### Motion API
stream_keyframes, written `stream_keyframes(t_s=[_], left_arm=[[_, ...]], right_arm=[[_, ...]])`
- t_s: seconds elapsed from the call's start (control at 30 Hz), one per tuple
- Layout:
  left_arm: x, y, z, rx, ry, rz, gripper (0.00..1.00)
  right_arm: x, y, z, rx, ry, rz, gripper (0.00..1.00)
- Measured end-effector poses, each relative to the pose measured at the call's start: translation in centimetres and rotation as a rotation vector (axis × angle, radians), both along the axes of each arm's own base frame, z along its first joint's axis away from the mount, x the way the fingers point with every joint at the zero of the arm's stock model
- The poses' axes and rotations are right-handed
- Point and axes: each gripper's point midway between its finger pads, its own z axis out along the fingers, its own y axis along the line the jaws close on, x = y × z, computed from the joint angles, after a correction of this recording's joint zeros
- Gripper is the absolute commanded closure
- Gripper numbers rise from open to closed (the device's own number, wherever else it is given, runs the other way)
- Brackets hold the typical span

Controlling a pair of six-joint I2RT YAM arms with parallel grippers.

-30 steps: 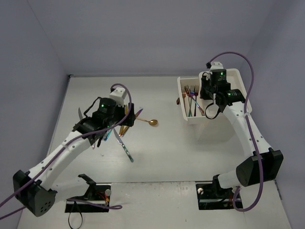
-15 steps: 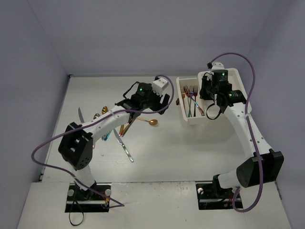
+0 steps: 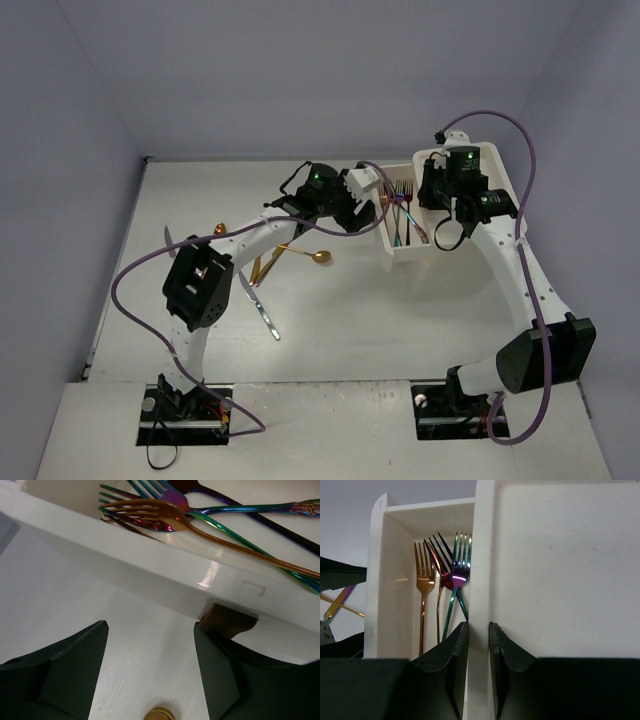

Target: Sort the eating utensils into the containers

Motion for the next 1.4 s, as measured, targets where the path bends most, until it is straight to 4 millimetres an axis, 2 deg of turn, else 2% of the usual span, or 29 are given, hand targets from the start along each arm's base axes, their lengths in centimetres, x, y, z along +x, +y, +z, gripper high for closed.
stream_keyframes(t_s=[0.1, 0.33, 0.5, 0.63, 0.8, 0.9, 1.2, 1.4], left_arm=[[0.2, -1.1, 1.0, -0.035, -0.017, -0.069, 0.37], [-1.7, -4.9, 6.0, -0.172, -0.058, -0.267, 0.40], [-3.1, -6.8, 7.6, -0.217, -0.067, -0.338, 0.40], [-3.1, -8.4, 7.3, -0.240, -0.053, -0.360, 0.40], [-2.8, -10.3, 5.1, -0.239, -0.007, -0.369, 0.40], [-2.5, -10.6, 3.5, -0.230, 0.042, -0.367, 0.40], [-1.9, -10.1, 3.2, -0.228, 0.056, -0.320, 0.35], [-4.3, -7.7, 2.9, -0.189, 0.043, -0.306, 0.35]], right_arm=[[0.0, 0.1, 0.0, 0.003, 0.001, 0.005, 1.00], [-0.1, 0.3, 0.0, 0.011, 0.004, 0.017, 1.00], [-0.1, 0.4, 0.0, 0.014, 0.004, 0.019, 1.00], [-0.1, 0.4, 0.0, 0.014, 0.004, 0.019, 1.00], [-0.1, 0.4, 0.0, 0.014, 0.004, 0.019, 1.00], [-0.1, 0.4, 0.0, 0.013, 0.004, 0.018, 1.00], [-0.1, 0.3, 0.0, 0.015, 0.004, 0.016, 1.00], [-0.1, 0.4, 0.0, 0.019, 0.005, 0.021, 1.00]])
